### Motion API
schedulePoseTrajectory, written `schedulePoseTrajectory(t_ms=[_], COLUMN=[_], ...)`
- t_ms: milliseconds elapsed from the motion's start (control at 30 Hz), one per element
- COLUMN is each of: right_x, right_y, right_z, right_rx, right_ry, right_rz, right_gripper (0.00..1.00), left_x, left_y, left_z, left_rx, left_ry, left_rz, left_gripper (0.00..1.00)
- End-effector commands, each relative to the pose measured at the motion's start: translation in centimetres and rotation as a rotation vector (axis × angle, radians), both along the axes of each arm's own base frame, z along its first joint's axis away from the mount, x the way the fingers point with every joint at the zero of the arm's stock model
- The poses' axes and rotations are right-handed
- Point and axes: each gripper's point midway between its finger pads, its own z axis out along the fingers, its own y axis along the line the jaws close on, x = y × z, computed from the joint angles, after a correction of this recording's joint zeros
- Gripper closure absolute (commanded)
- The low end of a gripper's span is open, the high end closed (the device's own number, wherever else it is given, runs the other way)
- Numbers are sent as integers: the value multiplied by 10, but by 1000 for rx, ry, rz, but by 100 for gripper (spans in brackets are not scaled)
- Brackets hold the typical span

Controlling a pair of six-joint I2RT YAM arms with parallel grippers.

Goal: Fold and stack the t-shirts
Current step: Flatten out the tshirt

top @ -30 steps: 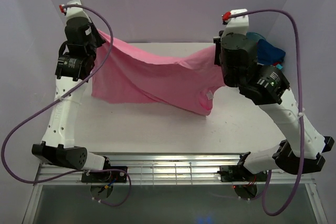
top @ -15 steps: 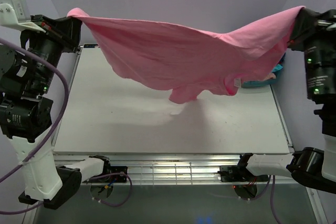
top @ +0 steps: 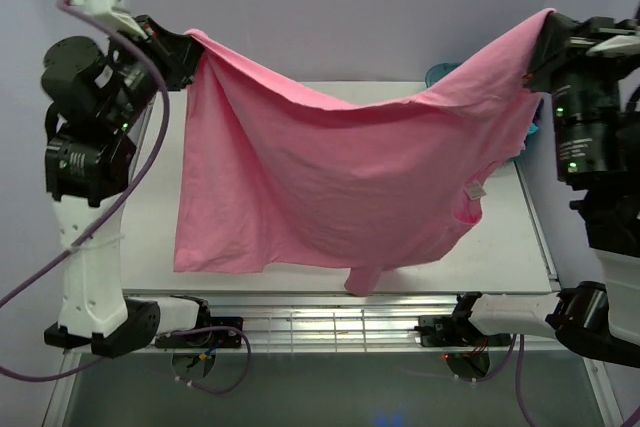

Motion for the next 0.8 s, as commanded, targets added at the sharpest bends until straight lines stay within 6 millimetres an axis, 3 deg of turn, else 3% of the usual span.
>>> schedulePoseTrajectory(t_ms=[0, 67, 133, 167, 200, 267, 300, 333, 433, 567, 767], right_x=[22, 34, 50, 64, 69, 99, 108, 118, 151, 189, 216], right_y=[33, 50, 79, 99, 99, 124, 130, 142, 143, 151, 138], right_z=[-18, -34, -62, -85, -88, -129, -141, -155, -179, -223, -259], right_rx=[-44, -68, -114, -166, -152, -181, -186, -203, -190, -178, -65], right_ry=[36, 70, 115, 150, 159, 234, 259, 284, 349, 500, 613], right_rz=[1, 12, 54, 78, 68, 115, 134, 185, 209, 299, 403], right_gripper=[92, 92, 92, 92, 92, 92, 92, 92, 92, 92, 92], left_x=[54, 76, 91, 106, 113, 129, 145, 150, 166, 173, 174], left_y=[-8, -11, -10, -9, -11, -11, -14, -14, -17, -17, -15], left_z=[-78, -109, -128, -141, -147, -159, -180, -177, -191, -193, -196], left_rx=[48, 66, 72, 80, 83, 93, 101, 96, 86, 92, 102], left_ry=[250, 337, 383, 418, 432, 464, 517, 514, 553, 538, 540], left_rz=[14, 17, 40, 62, 61, 79, 80, 85, 89, 96, 102], left_gripper=[100, 100, 100, 100, 100, 100, 100, 100, 100, 100, 100])
